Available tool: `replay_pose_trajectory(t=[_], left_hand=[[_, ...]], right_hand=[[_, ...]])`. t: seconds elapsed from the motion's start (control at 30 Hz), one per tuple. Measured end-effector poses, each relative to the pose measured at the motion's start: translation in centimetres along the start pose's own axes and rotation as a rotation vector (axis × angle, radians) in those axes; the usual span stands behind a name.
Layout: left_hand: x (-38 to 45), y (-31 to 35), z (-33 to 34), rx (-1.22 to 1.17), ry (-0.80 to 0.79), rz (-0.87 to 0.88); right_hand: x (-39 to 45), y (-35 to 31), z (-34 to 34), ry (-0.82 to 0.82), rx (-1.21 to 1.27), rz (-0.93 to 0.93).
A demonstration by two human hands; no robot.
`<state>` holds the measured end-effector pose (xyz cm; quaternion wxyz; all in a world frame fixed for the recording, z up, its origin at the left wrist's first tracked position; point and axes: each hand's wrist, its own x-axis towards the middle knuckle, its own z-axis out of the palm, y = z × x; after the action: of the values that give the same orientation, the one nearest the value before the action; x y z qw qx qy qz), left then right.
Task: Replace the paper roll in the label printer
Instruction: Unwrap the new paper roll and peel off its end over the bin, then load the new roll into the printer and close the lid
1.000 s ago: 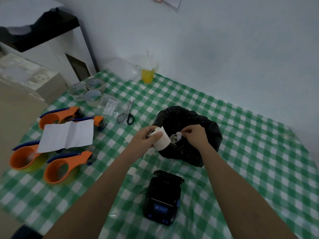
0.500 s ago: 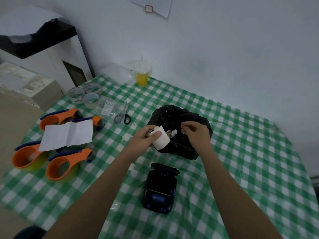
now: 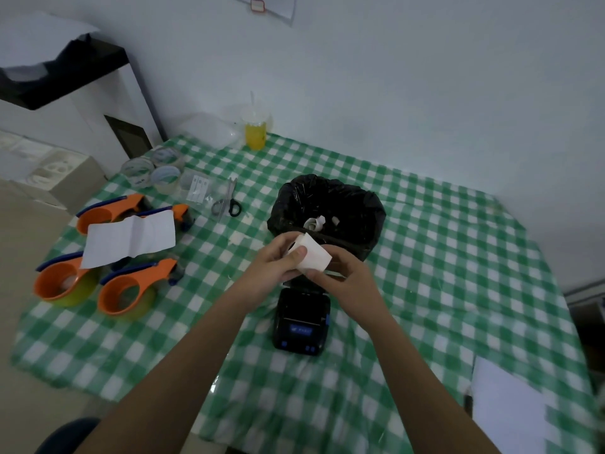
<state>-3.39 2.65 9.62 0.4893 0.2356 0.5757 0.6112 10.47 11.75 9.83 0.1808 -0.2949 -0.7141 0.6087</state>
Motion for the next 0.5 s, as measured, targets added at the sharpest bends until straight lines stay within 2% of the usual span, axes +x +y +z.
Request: replay_pose_trajectory(t=[0.1,0.23,0.33,0.5], left_hand=[[-0.6,-1.5,-0.1,0.062,-0.034,-0.028],[-1.1,-3.9,-1.2,0.480,0.018,-0.023],[-1.0,-5.9,-1.9,0.726,-0.014,0.009],[0.2,-9.1,-2.3,0.843,-0.009,0.034]], right_hand=[[-1.2,1.3,0.2,-0.001,0.025,0.017],[-2.4,4.2,0.5,0.015,-0.049,0.092],[-2.6,7.0,1.0,0.020,-0.232,0.124],[-2.2,9.8,2.5,0.033,-0.360,0.109]])
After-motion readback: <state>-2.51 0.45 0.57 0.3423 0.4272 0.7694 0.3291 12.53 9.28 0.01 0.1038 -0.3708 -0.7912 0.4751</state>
